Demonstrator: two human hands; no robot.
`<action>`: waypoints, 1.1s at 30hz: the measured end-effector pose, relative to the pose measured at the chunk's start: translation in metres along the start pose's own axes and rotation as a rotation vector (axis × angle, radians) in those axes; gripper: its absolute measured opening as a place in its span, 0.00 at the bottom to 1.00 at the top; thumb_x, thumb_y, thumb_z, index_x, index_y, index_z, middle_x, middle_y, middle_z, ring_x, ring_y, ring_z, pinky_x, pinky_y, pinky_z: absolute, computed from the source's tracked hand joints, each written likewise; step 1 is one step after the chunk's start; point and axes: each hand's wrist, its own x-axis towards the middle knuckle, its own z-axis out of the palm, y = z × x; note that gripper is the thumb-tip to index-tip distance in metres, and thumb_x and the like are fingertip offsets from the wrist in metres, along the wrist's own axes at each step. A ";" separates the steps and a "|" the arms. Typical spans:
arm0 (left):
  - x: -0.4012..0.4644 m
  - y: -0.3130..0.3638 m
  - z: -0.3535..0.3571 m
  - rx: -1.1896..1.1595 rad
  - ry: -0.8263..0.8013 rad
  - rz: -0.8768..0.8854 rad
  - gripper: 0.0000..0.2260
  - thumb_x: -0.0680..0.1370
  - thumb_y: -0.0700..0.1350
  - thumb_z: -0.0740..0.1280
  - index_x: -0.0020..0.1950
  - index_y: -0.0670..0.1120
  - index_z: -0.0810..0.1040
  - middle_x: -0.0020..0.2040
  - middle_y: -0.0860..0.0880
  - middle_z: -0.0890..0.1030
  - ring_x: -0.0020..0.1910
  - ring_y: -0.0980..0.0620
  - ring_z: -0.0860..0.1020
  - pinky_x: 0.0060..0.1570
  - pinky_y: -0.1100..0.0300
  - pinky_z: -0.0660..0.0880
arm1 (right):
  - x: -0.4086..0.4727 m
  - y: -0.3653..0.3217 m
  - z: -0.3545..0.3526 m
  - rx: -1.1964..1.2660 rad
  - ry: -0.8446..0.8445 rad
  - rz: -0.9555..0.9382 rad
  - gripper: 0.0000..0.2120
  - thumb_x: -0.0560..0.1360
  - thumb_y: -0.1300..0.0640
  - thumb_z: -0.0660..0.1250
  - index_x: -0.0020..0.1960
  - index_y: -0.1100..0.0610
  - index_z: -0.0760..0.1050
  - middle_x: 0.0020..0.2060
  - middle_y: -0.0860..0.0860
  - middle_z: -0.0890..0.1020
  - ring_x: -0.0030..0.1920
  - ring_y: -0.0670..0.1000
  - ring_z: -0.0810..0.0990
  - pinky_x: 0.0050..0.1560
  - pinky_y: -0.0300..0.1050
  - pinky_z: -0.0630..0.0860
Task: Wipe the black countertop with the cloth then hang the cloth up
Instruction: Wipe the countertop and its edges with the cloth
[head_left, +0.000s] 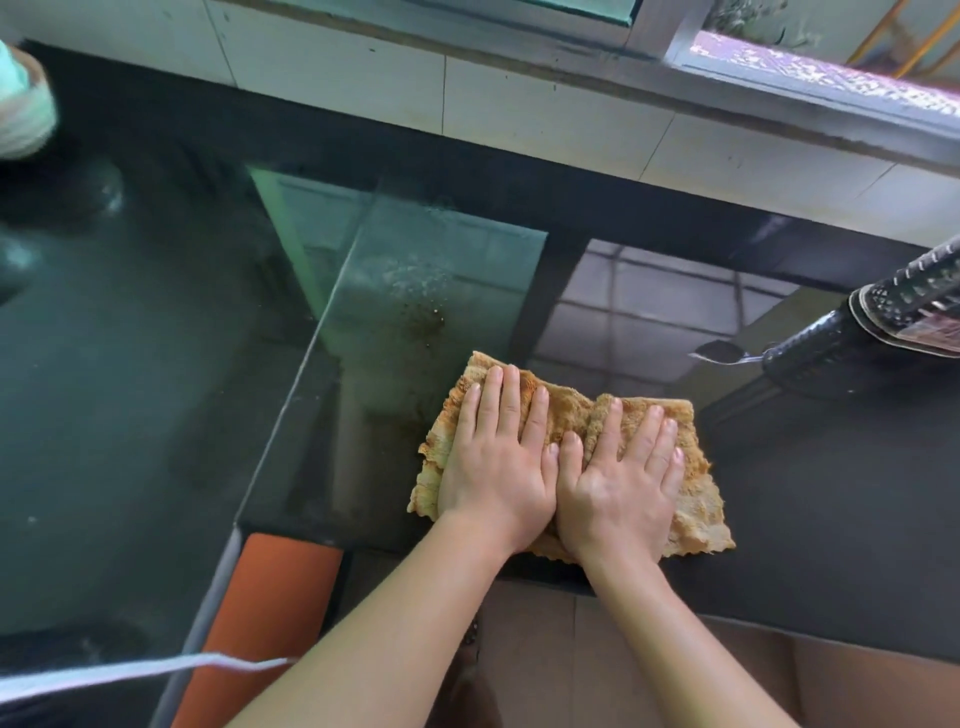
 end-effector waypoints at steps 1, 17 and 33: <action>-0.006 -0.003 -0.002 -0.004 -0.001 0.004 0.31 0.80 0.56 0.33 0.82 0.45 0.39 0.82 0.38 0.37 0.81 0.41 0.34 0.79 0.42 0.37 | -0.006 -0.003 0.001 -0.002 -0.004 0.007 0.33 0.80 0.37 0.38 0.82 0.49 0.40 0.81 0.59 0.40 0.81 0.58 0.36 0.79 0.56 0.37; -0.066 -0.081 -0.021 0.028 0.002 -0.095 0.28 0.83 0.55 0.36 0.82 0.45 0.38 0.83 0.41 0.36 0.81 0.43 0.34 0.79 0.46 0.31 | -0.061 -0.083 0.022 -0.026 -0.014 -0.015 0.38 0.77 0.35 0.32 0.82 0.52 0.40 0.81 0.63 0.41 0.80 0.62 0.36 0.78 0.61 0.36; -0.034 -0.135 -0.031 0.049 0.019 -0.231 0.28 0.82 0.57 0.33 0.81 0.48 0.34 0.82 0.41 0.34 0.80 0.43 0.31 0.80 0.43 0.35 | -0.029 -0.148 0.019 0.006 -0.051 -0.073 0.36 0.79 0.35 0.36 0.82 0.52 0.37 0.80 0.64 0.37 0.79 0.63 0.31 0.77 0.61 0.33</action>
